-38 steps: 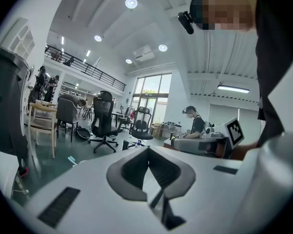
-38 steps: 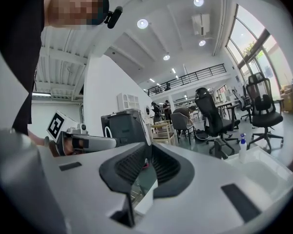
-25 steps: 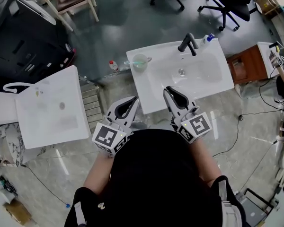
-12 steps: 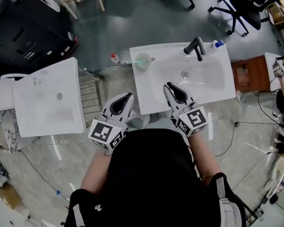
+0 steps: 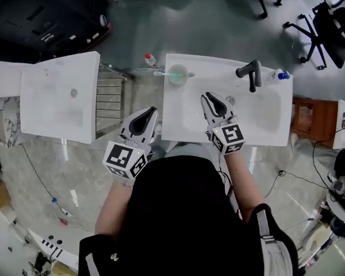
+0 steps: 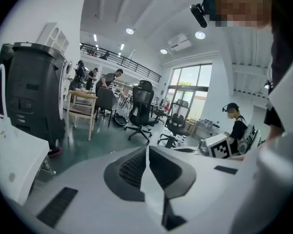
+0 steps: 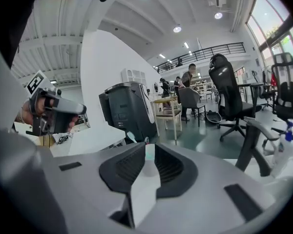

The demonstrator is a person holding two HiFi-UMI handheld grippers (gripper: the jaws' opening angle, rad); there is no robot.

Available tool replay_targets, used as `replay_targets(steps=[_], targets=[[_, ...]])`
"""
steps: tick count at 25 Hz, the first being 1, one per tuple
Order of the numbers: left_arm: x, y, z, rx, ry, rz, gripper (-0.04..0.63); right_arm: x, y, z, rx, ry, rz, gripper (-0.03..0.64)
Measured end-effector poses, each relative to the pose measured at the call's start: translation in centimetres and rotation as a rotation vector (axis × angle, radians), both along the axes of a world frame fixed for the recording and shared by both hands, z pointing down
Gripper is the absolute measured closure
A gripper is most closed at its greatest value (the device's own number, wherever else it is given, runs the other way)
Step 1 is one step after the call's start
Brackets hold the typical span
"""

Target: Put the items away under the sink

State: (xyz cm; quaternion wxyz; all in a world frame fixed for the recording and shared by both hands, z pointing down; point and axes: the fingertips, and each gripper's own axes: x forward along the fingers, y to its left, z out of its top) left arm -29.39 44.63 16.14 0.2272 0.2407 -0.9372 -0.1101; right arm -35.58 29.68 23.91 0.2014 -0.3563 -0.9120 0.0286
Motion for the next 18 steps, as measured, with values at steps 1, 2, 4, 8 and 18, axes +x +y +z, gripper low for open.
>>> replay_targets(steps=[1,2,4,8,18], targets=[[0.0,-0.1,0.2,-0.002,0.008,-0.025,0.572,-0.6,-0.1,0.8,0.000,0.007,-0.017,0.560],[0.0,-0.1,0.4,-0.005,0.016,-0.049,0.572,-1.2,-0.1,1.6,0.000,0.014,-0.032,0.560],[0.1,-0.2,0.8,-0.017,0.032,-0.090,0.571,-2.5,-0.2,3.0,0.004,0.027,-0.058,0.558],[0.3,-0.2,1.8,-0.034,0.070,-0.159,0.571,-4.7,0.0,5.9,0.012,0.056,-0.094,0.558],[2.0,0.7,3.9,-0.062,0.149,-0.269,0.571,-7.2,2.1,11.3,0.077,0.091,-0.174,0.515]])
